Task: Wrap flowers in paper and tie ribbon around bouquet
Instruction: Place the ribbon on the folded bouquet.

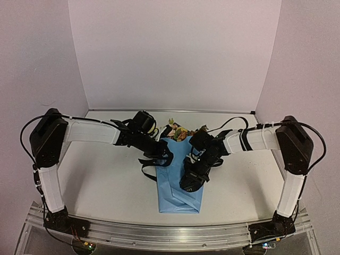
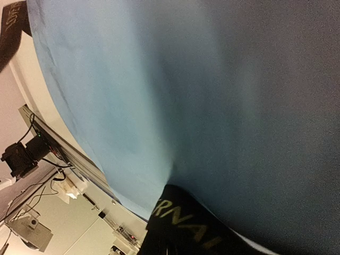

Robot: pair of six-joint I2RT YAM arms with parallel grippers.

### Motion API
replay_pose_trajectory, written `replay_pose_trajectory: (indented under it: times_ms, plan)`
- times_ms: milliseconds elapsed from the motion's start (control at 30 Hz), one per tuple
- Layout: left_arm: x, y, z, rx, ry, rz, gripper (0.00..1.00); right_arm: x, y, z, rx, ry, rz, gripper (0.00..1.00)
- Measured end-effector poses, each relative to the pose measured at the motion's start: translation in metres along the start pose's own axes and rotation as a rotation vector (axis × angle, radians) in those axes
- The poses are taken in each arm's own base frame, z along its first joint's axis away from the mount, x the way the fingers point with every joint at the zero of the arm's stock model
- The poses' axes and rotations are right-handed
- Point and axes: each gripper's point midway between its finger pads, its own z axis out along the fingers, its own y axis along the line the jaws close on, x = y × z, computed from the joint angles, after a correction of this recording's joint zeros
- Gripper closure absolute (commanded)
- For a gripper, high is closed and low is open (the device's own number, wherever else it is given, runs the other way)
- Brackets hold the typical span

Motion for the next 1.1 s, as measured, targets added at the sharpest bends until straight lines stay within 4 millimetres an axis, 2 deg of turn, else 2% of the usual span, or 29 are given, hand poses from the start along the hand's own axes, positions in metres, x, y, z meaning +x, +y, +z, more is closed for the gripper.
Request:
replay_pose_trajectory:
  times_ms: [133,200,300,467,667,867,1100]
  plan:
    - [-0.004,-0.032,-0.026,0.083,-0.021,0.058,1.00,-0.019,0.010,0.009,-0.023,-0.014,0.015,1.00]
    - [-0.004,-0.043,-0.030,0.129,-0.014,0.077,1.00,-0.025,0.011,0.010,-0.027,-0.019,0.024,1.00]
    - [0.007,-0.048,-0.024,0.178,0.025,0.074,1.00,-0.031,0.009,0.009,-0.036,-0.026,0.038,1.00]
    - [0.028,-0.036,0.003,0.210,0.111,0.036,1.00,-0.037,0.005,0.000,-0.058,-0.037,0.051,1.00]
    - [0.051,-0.007,0.032,0.174,0.187,-0.042,1.00,-0.028,-0.006,-0.022,-0.086,-0.049,0.066,1.00]
    - [0.055,0.007,0.039,0.121,0.194,-0.073,1.00,-0.016,-0.018,-0.046,-0.113,-0.077,0.069,1.00]
    - [0.053,0.011,0.039,0.096,0.184,-0.079,1.00,-0.001,-0.052,-0.047,-0.088,-0.065,0.113,1.00]
